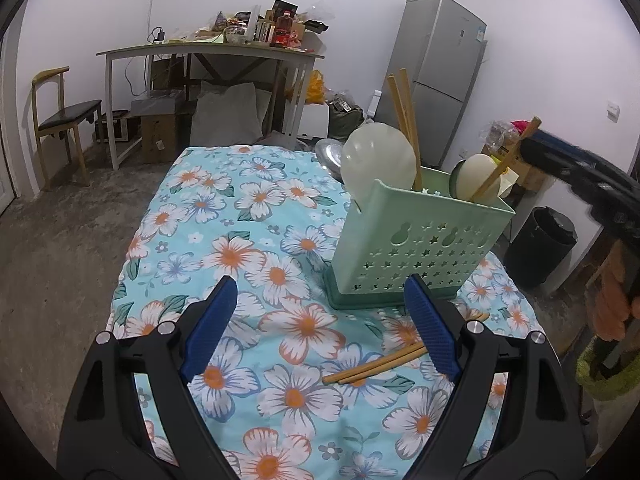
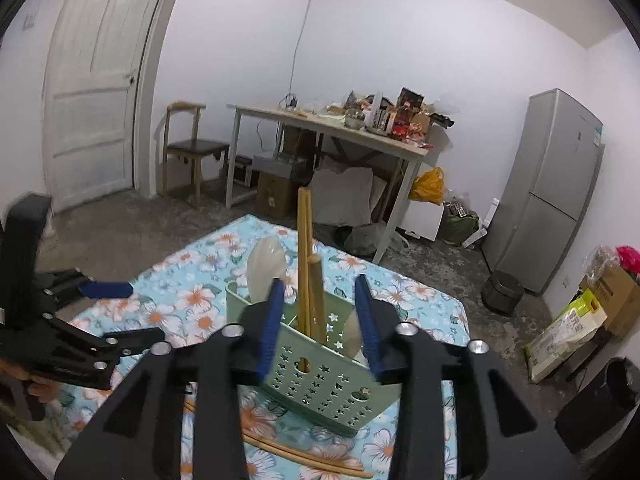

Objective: Organize utensils
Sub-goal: 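Move the right tool back down to the remaining chopsticks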

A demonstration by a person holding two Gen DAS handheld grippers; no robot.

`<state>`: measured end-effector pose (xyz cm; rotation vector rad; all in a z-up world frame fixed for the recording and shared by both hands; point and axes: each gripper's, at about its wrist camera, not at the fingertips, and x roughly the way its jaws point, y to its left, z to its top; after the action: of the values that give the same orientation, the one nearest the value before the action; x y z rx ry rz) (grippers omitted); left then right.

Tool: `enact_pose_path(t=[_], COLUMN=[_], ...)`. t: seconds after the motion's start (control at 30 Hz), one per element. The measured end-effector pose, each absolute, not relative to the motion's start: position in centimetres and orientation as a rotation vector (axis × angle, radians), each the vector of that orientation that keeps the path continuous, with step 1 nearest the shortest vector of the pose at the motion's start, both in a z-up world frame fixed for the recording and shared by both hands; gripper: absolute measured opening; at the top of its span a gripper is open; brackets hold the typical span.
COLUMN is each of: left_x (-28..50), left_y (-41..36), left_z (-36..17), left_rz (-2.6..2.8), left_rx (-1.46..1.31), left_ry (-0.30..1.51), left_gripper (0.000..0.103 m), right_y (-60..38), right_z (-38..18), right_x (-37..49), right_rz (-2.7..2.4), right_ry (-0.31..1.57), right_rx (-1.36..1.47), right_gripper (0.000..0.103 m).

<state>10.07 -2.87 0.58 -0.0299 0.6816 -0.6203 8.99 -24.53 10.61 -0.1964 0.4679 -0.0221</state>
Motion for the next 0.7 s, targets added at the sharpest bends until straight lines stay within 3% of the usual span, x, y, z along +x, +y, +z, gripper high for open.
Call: enact_pose_path(t=[0.1, 0.37, 0.7], left_x=[10.4, 10.4, 9.8], left_y=[-2.8, -2.8, -3.8], left_z=[0.3, 0.1, -0.2], left_rz=[-0.613, -0.6, -0.633], left_rx=[-0.036, -0.031, 0.017], left_ry=[0.691, 0.681, 0.664], left_gripper=[0.081, 0.081, 0.081], right_y=[-26.0, -30.6, -36.0], right_z=[11.6, 10.6, -2.8], right_x=[7.4, 4.3, 3.6], right_rz=[-0.02, -0.019, 0.014], right_ry=[0.441, 0.458, 0.807], right_rx=[-0.113, 0.226, 0.894], right_gripper=[0.047, 0.051, 0.051])
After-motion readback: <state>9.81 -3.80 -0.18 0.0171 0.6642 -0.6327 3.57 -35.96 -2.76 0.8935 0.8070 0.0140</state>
